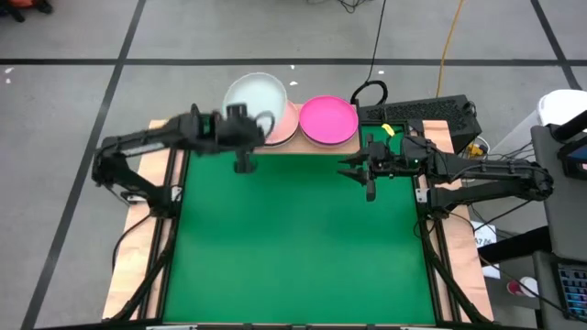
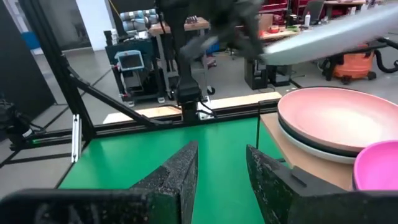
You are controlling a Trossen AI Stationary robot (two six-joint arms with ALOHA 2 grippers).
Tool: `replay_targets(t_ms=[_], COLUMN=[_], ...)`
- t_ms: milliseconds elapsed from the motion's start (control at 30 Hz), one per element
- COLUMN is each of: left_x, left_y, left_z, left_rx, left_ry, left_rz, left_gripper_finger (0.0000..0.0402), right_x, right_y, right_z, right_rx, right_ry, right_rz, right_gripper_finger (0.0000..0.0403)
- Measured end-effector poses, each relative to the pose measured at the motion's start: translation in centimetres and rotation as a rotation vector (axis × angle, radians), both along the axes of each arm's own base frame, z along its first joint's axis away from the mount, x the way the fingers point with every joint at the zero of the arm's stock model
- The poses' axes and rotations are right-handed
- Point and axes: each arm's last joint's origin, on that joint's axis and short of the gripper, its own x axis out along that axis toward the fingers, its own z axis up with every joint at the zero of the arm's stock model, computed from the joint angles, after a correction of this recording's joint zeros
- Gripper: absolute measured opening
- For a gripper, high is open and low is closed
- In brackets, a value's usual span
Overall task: Place and stack plates onto a shelf
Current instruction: Stack the white plate on the light orange plate on the shelf
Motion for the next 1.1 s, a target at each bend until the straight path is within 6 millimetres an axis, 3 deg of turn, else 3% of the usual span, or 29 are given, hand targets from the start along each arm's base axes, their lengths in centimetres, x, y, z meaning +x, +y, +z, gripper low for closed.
replay_targets(t_ms=[167,433,700,1100], left_x=[1.1,3.1,3.9,2.8], left_y=[5.4,9.4,9.6,7.9], left_z=[-1.0,-5.0,-6.6,-4.4], left_rx=[-0.044,-0.098,-0.111,-0.102], left_ry=[-0.023,0.114,0.206,0.140], left_rz=[-0.006,-0.026,-0.068,-0.067], left_gripper_finger=[0.0010,0.0019,0.0078,0.0155], right_x=[0.1,0.1,0.1,0.1], right_y=[0.0,0.0,0.0,-0.1], right_z=[-0.9,-1.6,-1.6,-1.5], right_rx=[-0.003,-0.006,-0.023,-0.026], right_ry=[0.025,0.044,0.046,0.038], right_rz=[0.001,0.003,0.005,-0.002], right_gripper_finger=[0.0121,0.0121,0.0121,0.0121])
